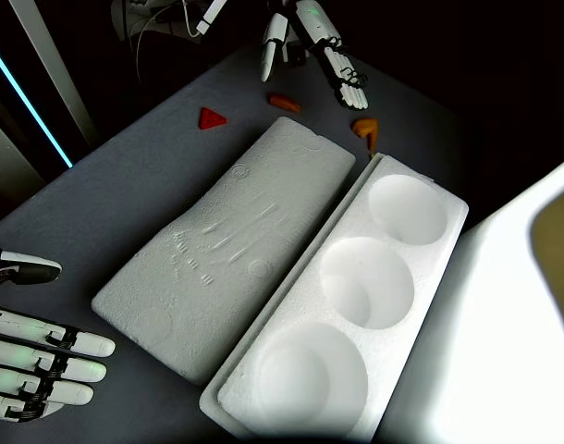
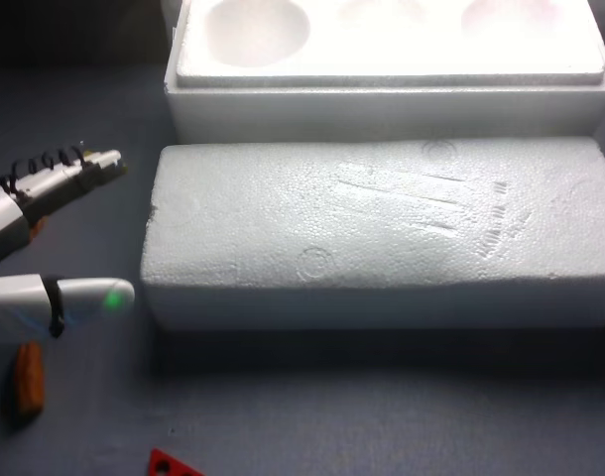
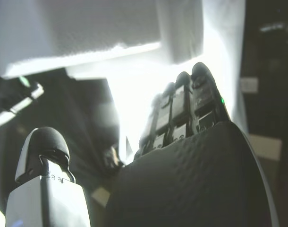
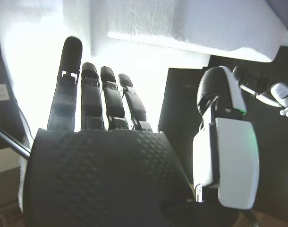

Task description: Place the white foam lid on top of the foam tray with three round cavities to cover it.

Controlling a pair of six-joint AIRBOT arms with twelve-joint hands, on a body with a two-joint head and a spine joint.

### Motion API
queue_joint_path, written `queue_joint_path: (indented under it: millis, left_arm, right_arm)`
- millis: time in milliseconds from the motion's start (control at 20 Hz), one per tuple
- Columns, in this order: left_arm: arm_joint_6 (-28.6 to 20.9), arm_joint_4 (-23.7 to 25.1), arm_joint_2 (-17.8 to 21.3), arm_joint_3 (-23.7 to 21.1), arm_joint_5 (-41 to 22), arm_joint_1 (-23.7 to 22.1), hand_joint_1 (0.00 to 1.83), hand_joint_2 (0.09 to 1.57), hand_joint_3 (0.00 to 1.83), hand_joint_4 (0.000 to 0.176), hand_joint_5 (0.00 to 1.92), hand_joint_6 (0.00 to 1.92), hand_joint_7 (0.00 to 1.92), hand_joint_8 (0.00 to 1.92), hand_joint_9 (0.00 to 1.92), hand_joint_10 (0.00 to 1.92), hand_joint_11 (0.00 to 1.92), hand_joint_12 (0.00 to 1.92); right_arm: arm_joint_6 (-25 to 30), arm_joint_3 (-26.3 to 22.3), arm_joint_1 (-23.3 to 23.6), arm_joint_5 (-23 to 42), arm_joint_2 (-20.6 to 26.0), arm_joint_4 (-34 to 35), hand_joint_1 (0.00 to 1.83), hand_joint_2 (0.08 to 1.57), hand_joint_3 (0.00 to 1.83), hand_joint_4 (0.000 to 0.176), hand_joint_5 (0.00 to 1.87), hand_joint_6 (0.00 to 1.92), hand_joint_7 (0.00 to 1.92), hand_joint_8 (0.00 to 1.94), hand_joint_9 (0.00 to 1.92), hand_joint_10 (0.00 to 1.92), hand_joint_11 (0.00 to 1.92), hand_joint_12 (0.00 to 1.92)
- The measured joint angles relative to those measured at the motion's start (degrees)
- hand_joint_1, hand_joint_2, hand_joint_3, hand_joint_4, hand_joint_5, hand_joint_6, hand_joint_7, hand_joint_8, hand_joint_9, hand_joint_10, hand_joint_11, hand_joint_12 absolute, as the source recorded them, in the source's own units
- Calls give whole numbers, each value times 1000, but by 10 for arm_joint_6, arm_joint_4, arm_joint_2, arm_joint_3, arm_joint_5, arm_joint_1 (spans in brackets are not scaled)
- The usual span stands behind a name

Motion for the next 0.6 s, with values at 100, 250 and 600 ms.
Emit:
queue_joint_path:
  millis: [100, 250, 600]
  left_arm:
    - [0, -2, -2, 1, 20, 0, 460, 1027, 0, 0, 1, 0, 0, 0, 0, 0, 0, 0]
    - [2, 0, -14, 5, 35, -2, 441, 1018, 0, 0, 19, 6, 0, 0, 0, 0, 0, 0]
    - [26, -3, -32, 12, 66, -8, 442, 1017, 0, 0, 12, 2, 0, 0, 0, 0, 0, 0]
  right_arm:
    - [0, 5, 0, -8, -5, 3, 496, 1123, 5, 0, 0, 0, 0, 0, 0, 0, 0, 612]
    - [0, 11, 9, -19, -14, 3, 519, 1133, 0, 0, 0, 0, 0, 0, 0, 0, 0, 512]
    - [-1, 31, 33, -57, -38, 5, 548, 1106, 0, 0, 0, 0, 0, 0, 0, 0, 0, 5]
